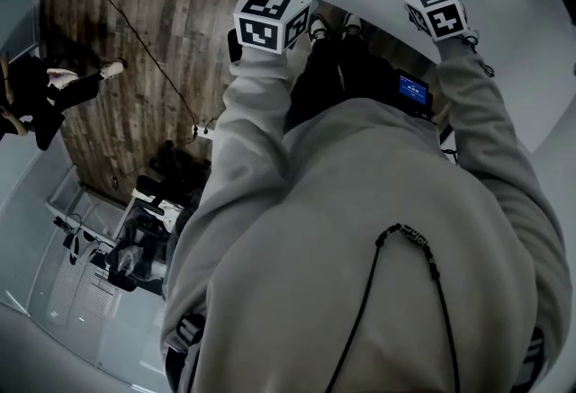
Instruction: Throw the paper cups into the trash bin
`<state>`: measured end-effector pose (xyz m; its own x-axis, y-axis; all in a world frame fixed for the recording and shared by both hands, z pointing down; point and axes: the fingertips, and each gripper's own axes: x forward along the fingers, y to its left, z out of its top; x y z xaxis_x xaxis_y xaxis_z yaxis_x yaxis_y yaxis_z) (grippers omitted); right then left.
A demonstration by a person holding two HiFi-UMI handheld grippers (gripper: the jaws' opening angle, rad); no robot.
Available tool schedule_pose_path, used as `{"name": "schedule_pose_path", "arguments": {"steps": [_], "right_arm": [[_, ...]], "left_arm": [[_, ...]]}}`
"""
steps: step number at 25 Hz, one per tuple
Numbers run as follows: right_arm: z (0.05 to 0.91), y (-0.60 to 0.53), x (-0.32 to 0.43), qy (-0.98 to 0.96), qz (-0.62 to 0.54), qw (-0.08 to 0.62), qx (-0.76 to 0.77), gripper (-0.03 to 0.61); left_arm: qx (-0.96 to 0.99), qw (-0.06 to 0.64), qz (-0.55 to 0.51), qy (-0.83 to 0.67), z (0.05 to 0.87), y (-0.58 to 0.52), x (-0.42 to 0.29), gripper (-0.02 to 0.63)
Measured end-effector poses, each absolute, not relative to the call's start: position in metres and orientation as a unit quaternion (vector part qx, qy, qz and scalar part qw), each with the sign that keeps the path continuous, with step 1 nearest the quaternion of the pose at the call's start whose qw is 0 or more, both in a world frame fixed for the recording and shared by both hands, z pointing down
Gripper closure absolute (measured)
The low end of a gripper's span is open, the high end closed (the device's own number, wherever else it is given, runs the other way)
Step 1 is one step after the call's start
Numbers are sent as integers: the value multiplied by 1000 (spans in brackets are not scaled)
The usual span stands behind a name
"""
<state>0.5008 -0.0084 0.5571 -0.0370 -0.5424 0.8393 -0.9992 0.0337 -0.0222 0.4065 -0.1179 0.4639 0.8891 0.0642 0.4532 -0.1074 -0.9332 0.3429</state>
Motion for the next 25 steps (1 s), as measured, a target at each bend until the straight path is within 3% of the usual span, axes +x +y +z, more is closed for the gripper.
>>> {"name": "schedule_pose_path", "arguments": {"steps": [14,25], "right_arm": [[524,7,513,-631,321,319,631,540],[443,-3,543,-627,258,291,675,540]], "left_arm": [[964,149,219,-21,434,-108,404,618],[982,88,166,-14,352,-111,420,618]]}}
